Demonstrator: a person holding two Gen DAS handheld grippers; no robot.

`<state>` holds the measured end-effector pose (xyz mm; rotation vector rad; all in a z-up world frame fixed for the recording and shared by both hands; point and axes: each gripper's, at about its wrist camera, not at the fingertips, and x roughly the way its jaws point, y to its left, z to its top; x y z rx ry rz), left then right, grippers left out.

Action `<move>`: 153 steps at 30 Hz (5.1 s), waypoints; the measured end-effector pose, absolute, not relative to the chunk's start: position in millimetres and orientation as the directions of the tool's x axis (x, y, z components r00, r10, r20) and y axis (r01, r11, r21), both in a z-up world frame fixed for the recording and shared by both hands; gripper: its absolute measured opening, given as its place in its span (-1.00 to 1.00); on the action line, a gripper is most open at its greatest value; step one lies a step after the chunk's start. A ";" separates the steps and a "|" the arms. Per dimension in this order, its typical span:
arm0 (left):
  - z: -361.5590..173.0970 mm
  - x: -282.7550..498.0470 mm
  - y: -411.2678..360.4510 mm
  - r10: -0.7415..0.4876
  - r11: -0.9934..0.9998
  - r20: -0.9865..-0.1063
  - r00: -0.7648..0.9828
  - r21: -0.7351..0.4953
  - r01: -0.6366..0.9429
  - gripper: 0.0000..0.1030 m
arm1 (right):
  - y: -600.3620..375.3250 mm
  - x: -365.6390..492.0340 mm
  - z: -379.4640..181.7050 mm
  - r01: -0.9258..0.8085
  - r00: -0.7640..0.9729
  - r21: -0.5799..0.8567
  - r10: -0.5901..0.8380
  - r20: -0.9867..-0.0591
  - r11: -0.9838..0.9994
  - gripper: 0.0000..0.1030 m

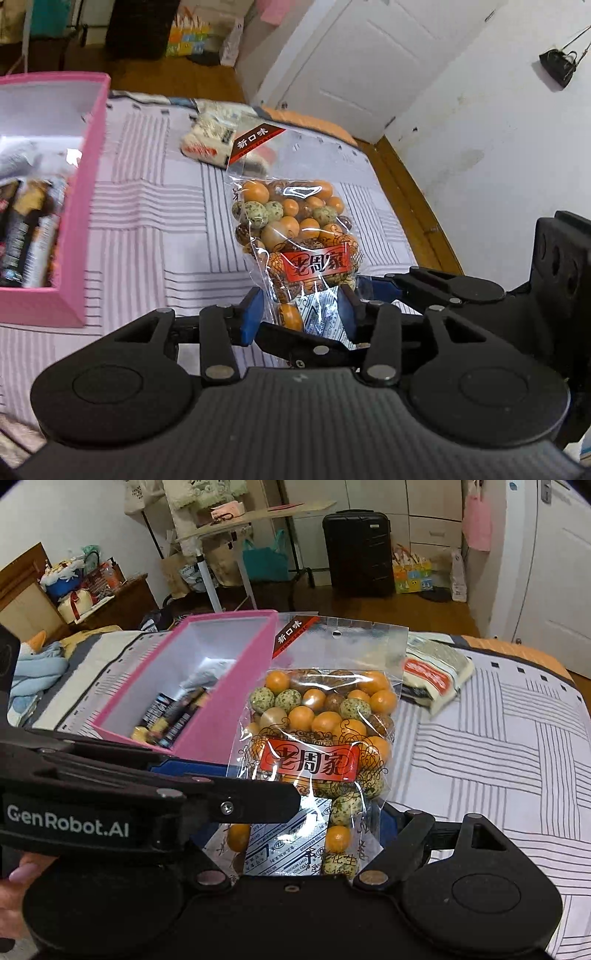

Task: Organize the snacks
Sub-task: 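Lift the peanut bag with the left tool over the pink box, then release the peanut bag into the pink box with the left tool, then move the left tool to the rice-cracker bag and grasp its edge, then lift the rice-cracker bag with the left tool toward the pink box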

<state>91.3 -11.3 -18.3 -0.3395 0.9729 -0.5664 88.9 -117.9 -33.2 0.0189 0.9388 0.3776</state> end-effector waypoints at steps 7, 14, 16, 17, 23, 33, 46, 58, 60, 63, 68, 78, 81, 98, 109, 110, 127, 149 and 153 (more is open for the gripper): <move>5.3 91.8 49.5 -0.582 0.806 -0.646 0.494 -0.537 0.248 -0.15 | -58.3 117.2 -12.7 -0.379 0.494 0.185 0.367 -0.788 0.907 0.69; 13.5 105.6 122.7 -0.555 0.808 -0.603 0.573 -0.555 0.199 -0.13 | 2.9 148.1 -4.0 -0.501 0.468 0.178 0.438 -0.768 0.847 0.75; 13.1 110.2 140.2 -0.540 0.813 -0.603 0.587 -0.554 0.178 -0.13 | 20.4 158.0 -7.7 -0.514 0.453 0.203 0.464 -0.761 0.834 0.75; 11.4 114.4 150.5 -0.529 0.817 -0.607 0.593 -0.553 0.163 -0.12 | 26.8 163.8 -11.7 -0.517 0.441 0.223 0.480 -0.758 0.827 0.75; -18.4 147.1 201.4 -0.484 0.831 -0.667 0.567 -0.554 0.057 -0.06 | 68.7 197.0 -50.9 -0.515 0.392 0.287 0.520 -0.759 0.807 0.75; -75.4 186.7 248.3 -0.402 0.859 -0.740 0.539 -0.509 -0.059 -0.06 | 105.4 228.6 -102.8 -0.507 0.364 0.293 0.509 -0.780 0.811 0.77; -30.5 153.7 221.0 -0.201 0.950 -0.759 0.620 -0.305 -0.066 0.05 | 26.4 159.1 -22.6 -0.640 0.467 0.121 0.510 -0.722 0.759 0.78; 36.9 124.9 162.9 -0.308 0.943 -0.699 0.646 -0.311 0.114 0.02 | -87.9 132.9 38.4 -0.479 0.691 0.096 0.443 -0.571 0.872 0.78; 43.7 125.3 148.5 -0.318 0.942 -0.693 0.647 -0.305 0.137 0.02 | -99.9 138.4 40.7 -0.447 0.707 0.095 0.417 -0.572 0.889 0.78; 46.5 133.4 125.7 -0.321 0.944 -0.691 0.648 -0.292 0.157 0.04 | -122.1 153.9 42.4 -0.382 0.712 0.129 0.380 -0.590 0.915 0.78; 40.0 158.8 80.0 -0.352 0.936 -0.695 0.627 -0.268 0.228 0.05 | -159.0 193.1 28.4 -0.258 0.697 0.238 0.351 -0.625 0.936 0.78; 1.4 236.4 6.9 -0.355 0.935 -0.717 0.599 -0.272 0.228 0.05 | -237.0 251.9 -64.8 -0.037 0.735 0.343 0.258 -0.627 0.939 0.73; -18.4 264.6 -13.8 -0.326 0.945 -0.725 0.607 -0.262 0.194 0.05 | -251.0 266.2 -92.2 -0.011 0.743 0.346 0.239 -0.625 0.938 0.64; -142.5 382.8 -35.3 -0.334 0.911 -0.762 0.555 -0.413 -0.019 0.04 | -263.0 305.2 -170.3 0.103 0.689 0.459 0.269 -0.673 0.883 0.38; -155.3 382.8 -40.9 -0.448 0.865 -0.779 0.438 -0.502 -0.010 0.06 | -269.3 311.7 -176.3 0.105 0.640 0.514 0.337 -0.690 0.851 -0.01; -156.2 381.7 -43.5 -0.440 0.871 -0.783 0.440 -0.491 -0.005 0.06 | -266.5 310.7 -174.5 0.093 0.642 0.497 0.330 -0.692 0.863 -0.01; -128.3 320.9 -57.9 -0.421 0.904 -0.850 0.317 -0.420 0.076 0.05 | -249.5 270.5 -131.6 -0.079 0.530 0.369 0.352 -0.771 0.926 -0.19; -71.8 180.7 -21.6 -0.429 0.903 -0.836 0.342 -0.387 0.186 0.02 | -220.6 155.3 -84.7 -0.194 0.510 0.370 0.415 -0.753 0.909 -0.22; -75.2 164.1 -13.6 -0.463 0.886 -0.824 0.326 -0.420 0.197 0.00 | -207.8 144.9 -77.0 -0.224 0.506 0.324 0.394 -0.767 0.919 -0.22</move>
